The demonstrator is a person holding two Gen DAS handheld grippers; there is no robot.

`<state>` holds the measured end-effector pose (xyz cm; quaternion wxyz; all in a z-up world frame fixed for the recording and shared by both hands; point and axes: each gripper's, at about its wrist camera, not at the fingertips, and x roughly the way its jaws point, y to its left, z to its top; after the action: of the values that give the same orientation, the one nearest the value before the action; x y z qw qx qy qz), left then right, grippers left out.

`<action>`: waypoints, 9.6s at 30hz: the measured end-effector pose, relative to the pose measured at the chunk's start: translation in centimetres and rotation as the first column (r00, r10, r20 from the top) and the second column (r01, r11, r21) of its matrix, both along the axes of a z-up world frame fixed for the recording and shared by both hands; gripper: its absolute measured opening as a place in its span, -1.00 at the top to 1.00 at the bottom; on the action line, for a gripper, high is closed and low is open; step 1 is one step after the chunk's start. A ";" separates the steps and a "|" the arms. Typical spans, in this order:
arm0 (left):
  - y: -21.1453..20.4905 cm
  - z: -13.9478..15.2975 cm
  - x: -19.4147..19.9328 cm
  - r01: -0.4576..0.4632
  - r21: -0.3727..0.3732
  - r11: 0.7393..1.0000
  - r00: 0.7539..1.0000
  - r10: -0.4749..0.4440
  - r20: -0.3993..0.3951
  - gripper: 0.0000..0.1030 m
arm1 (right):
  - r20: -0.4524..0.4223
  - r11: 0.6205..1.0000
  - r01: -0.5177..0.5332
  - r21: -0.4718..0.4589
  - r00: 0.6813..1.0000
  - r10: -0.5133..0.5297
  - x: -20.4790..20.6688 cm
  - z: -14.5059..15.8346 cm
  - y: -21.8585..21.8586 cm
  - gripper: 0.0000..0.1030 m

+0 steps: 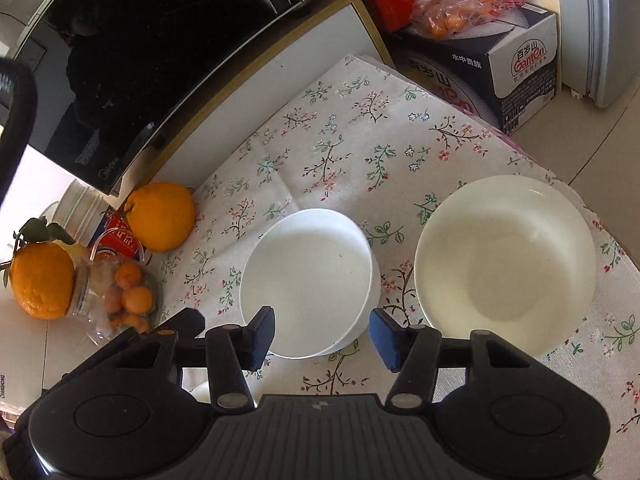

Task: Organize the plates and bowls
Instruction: 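Move both grippers to the rim of the cream bowl, then close both grippers on the rim of the cream bowl, then lift the cream bowl with both grippers and carry it over the white bowl, then lower the cream bowl into the white bowl and open both grippers, then close both grippers on the rim of the nested bowls, then lift the nested bowls with both grippers and carry them over the small white bowl, then lower the nested bowls into the small white bowl and open both grippers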

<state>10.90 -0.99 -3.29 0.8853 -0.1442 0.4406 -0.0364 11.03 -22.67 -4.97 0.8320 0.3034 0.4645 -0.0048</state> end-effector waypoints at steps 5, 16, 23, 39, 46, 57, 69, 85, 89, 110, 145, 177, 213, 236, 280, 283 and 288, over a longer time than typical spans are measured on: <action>-1.1 -1.3 0.9 0.030 -0.002 1.000 0.999 -0.030 -0.019 -0.02 | -0.031 1.000 0.022 0.023 0.999 -0.021 0.8 -1.0 0.0 0.20; -1.8 -2.7 1.6 0.103 -0.038 0.994 0.994 -0.104 -0.032 0.38 | -0.037 0.999 0.049 -0.011 0.998 -0.050 1.2 -1.8 -0.2 0.44; -2.0 -2.3 1.4 0.111 -0.019 0.994 0.994 -0.112 -0.015 0.81 | -0.021 0.998 0.037 -0.055 0.999 -0.038 1.0 -1.6 0.1 0.72; -2.5 1.5 -1.8 0.100 -0.008 0.995 0.993 -0.100 0.057 0.82 | 0.076 0.991 -0.042 -0.124 0.996 0.051 -1.4 1.8 -0.1 0.74; -3.1 2.6 -4.7 0.099 0.008 0.995 0.994 -0.099 0.048 0.80 | 0.082 0.983 -0.091 -0.158 0.991 0.105 -3.6 2.9 -0.1 0.73; -4.0 3.6 -9.4 0.141 0.001 0.990 0.989 -0.141 0.049 0.78 | 0.081 0.968 -0.158 -0.195 0.981 0.176 -7.6 3.7 -1.0 0.69; -3.8 2.2 -13.5 0.163 0.030 0.986 0.987 -0.162 -0.019 0.78 | -0.034 0.930 -0.292 -0.225 0.956 0.292 -11.7 0.6 0.3 0.69; -3.5 -0.5 -14.1 0.178 0.031 0.983 0.976 -0.173 -0.132 0.75 | -0.088 0.902 -0.350 -0.252 0.937 0.339 -12.5 -1.1 0.9 0.69; -3.4 -0.8 -14.0 0.175 0.034 0.984 0.975 -0.169 -0.145 0.75 | -0.099 0.899 -0.361 -0.250 0.933 0.347 -12.4 -1.5 1.1 0.67; -2.5 -0.1 -13.8 0.158 0.044 0.986 0.978 -0.150 -0.145 0.54 | -0.078 0.914 -0.319 -0.251 0.948 0.309 -12.1 -0.8 -0.1 0.56; 6.5 1.9 -8.3 -0.030 0.010 0.999 0.998 0.031 -0.050 0.40 | 0.088 0.926 -0.312 -0.212 0.938 0.336 -6.3 1.6 4.3 0.43; 7.4 -1.3 -5.5 0.010 -0.023 1.000 0.992 -0.013 -0.126 0.44 | 0.004 0.885 -0.413 -0.214 0.906 0.424 -2.4 -1.8 9.0 0.43; 7.0 0.3 -6.2 0.025 -0.029 0.999 0.999 -0.026 -0.044 0.66 | 0.075 0.902 -0.388 -0.189 0.910 0.407 -2.6 -0.7 8.1 0.91; 2.9 3.9 -9.6 0.123 -0.055 0.991 0.991 -0.120 0.054 0.66 | 0.192 0.936 -0.300 -0.184 0.923 0.333 -6.9 4.2 2.9 0.86; -1.2 1.9 -11.1 0.214 0.054 0.975 0.975 -0.209 -0.080 0.42 | 0.042 0.920 -0.308 -0.244 0.944 0.327 -9.9 1.3 -0.3 0.58; -1.0 1.9 -10.9 0.202 0.042 0.978 0.977 -0.199 -0.078 0.42 | 0.047 0.923 -0.300 -0.239 0.946 0.320 -9.8 1.3 -0.5 0.58; -1.2 2.2 -10.6 0.185 0.034 0.982 0.981 -0.182 -0.060 0.42 | 0.061 0.932 -0.281 -0.228 0.951 0.302 -9.5 1.6 -0.9 0.57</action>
<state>0.33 -2.19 -1.07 0.8680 -0.0863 0.4777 -0.1050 1.56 -23.61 -3.37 0.8727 0.1385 0.4608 0.0827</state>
